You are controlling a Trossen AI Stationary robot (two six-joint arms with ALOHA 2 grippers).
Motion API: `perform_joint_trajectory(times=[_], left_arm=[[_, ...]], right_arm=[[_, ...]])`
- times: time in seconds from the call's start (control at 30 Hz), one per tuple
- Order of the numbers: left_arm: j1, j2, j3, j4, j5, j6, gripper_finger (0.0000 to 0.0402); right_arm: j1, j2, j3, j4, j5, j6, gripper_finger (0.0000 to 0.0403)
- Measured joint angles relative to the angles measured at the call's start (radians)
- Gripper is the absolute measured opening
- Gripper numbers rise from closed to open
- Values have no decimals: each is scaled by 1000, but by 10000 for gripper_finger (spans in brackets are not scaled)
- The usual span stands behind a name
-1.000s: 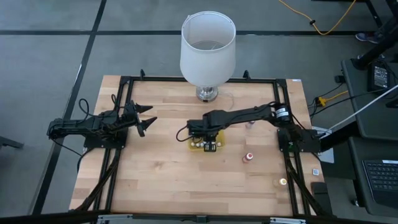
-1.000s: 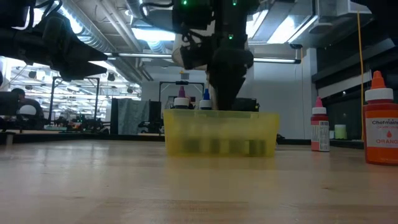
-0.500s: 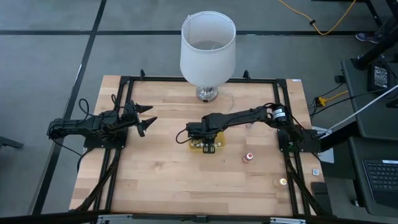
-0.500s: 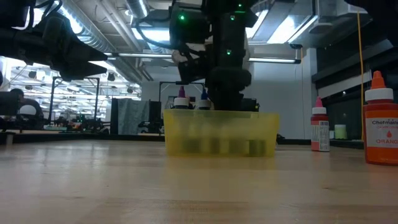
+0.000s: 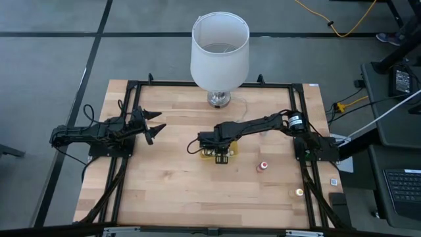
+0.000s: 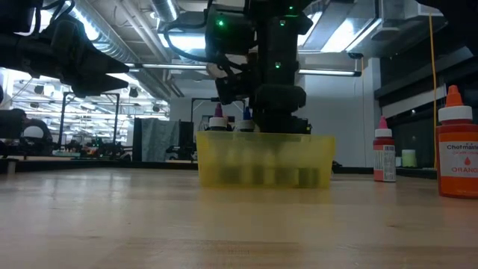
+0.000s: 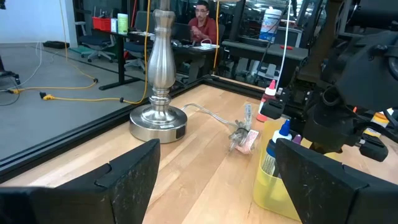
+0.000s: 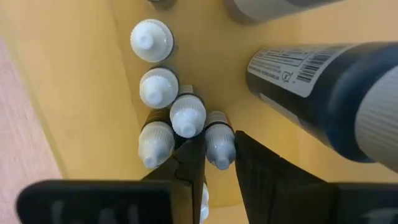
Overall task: Pick & Place food coloring
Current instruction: Put the small red food coloring bottle into the yellow bin
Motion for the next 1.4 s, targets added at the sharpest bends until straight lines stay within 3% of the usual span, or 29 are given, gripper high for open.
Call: perform_joint_trajectory(times=[1.0,1.4], left_arm=[[0,0,0,0,0,0,312],[0,0,0,0,0,0,310]], right_arm=[[0,0,-1,17,32,0,85],[0,0,-1,23,28,-5,163]])
